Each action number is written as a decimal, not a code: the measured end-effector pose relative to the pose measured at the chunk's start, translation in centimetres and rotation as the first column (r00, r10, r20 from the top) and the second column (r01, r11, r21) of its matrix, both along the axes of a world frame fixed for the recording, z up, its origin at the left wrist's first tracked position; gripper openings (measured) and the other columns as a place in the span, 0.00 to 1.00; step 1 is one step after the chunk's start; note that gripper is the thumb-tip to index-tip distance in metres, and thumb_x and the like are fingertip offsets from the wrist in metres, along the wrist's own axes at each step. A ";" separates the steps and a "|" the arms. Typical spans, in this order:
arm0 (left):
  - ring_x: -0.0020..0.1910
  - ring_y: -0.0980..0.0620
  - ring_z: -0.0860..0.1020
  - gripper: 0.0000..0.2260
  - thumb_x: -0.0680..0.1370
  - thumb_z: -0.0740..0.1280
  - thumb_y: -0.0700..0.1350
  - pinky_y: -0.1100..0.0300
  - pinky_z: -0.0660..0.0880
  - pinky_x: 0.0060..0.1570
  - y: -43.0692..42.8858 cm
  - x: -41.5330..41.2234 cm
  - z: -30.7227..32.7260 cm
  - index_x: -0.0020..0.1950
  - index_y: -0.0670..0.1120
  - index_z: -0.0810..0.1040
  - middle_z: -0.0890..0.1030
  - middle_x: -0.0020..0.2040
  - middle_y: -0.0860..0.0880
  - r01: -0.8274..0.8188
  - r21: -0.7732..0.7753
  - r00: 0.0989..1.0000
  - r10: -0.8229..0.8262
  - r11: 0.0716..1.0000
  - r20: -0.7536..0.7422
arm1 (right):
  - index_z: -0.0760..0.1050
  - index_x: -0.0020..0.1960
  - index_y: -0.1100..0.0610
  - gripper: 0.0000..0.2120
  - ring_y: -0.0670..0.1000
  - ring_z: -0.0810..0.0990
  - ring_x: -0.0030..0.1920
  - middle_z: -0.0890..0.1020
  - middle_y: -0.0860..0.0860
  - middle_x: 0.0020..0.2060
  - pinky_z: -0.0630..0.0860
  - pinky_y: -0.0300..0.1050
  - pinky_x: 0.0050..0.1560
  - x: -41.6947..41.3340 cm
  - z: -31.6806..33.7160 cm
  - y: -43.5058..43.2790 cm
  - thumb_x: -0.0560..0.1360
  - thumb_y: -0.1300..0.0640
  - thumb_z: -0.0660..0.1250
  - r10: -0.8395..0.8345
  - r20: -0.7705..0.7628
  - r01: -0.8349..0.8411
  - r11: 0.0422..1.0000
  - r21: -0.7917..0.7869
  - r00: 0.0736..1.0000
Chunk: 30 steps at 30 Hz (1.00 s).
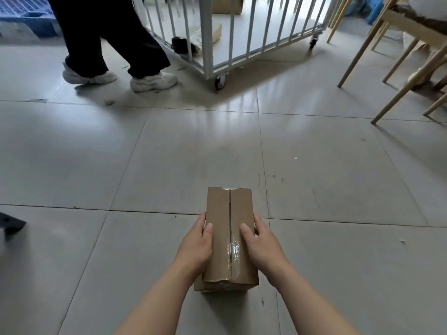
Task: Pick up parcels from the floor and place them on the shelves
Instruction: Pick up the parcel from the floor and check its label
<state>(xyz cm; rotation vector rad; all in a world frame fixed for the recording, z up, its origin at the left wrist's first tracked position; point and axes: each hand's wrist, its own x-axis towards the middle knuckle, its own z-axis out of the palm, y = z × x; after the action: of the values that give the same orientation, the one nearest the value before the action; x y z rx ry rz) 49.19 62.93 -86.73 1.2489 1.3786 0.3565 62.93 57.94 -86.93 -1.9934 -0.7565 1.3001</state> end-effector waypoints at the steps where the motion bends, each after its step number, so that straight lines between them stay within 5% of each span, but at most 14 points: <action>1: 0.61 0.55 0.76 0.17 0.83 0.52 0.48 0.52 0.71 0.65 0.0 -0.1 0.1 0.71 0.56 0.67 0.77 0.64 0.55 -0.002 0.001 1.000 0.002 1.000 0.005 | 0.64 0.70 0.41 0.21 0.45 0.78 0.58 0.78 0.41 0.61 0.73 0.49 0.63 -0.1 0.5 -0.1 0.78 0.48 0.58 0.002 0.007 -0.002 1.000 0.003 1.000; 18: 0.59 0.57 0.76 0.16 0.82 0.52 0.50 0.52 0.74 0.62 -1.1 -1.4 18.0 0.68 0.61 0.68 0.78 0.61 0.58 -0.006 0.034 0.997 0.004 0.999 0.080 | 0.59 0.74 0.43 0.26 0.46 0.75 0.63 0.75 0.42 0.65 0.71 0.49 0.66 -0.8 18.4 -1.3 0.77 0.46 0.59 0.001 0.032 -0.003 0.997 0.078 0.999; 24: 0.56 0.60 0.76 0.14 0.83 0.52 0.49 0.62 0.75 0.52 -1.3 -1.2 28.1 0.66 0.61 0.69 0.77 0.59 0.59 0.000 0.076 0.993 -0.009 0.997 0.115 | 0.63 0.72 0.43 0.23 0.46 0.78 0.60 0.78 0.43 0.62 0.73 0.51 0.64 -0.5 28.0 -1.4 0.77 0.47 0.60 0.005 0.040 -0.010 0.992 0.129 0.999; 30: 0.58 0.54 0.77 0.13 0.82 0.53 0.51 0.49 0.75 0.61 -1.6 -1.2 37.8 0.63 0.66 0.66 0.77 0.58 0.59 0.010 0.088 0.991 -0.021 0.996 0.135 | 0.61 0.73 0.41 0.23 0.48 0.78 0.58 0.77 0.45 0.62 0.76 0.50 0.60 0.0 37.7 -1.9 0.78 0.45 0.58 0.028 0.067 -0.037 0.988 0.149 0.997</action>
<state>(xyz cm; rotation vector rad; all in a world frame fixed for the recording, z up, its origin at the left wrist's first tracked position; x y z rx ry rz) 48.03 61.33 -48.97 1.2821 1.2477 0.4867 62.90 56.01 -49.22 -1.9174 -0.8942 1.1657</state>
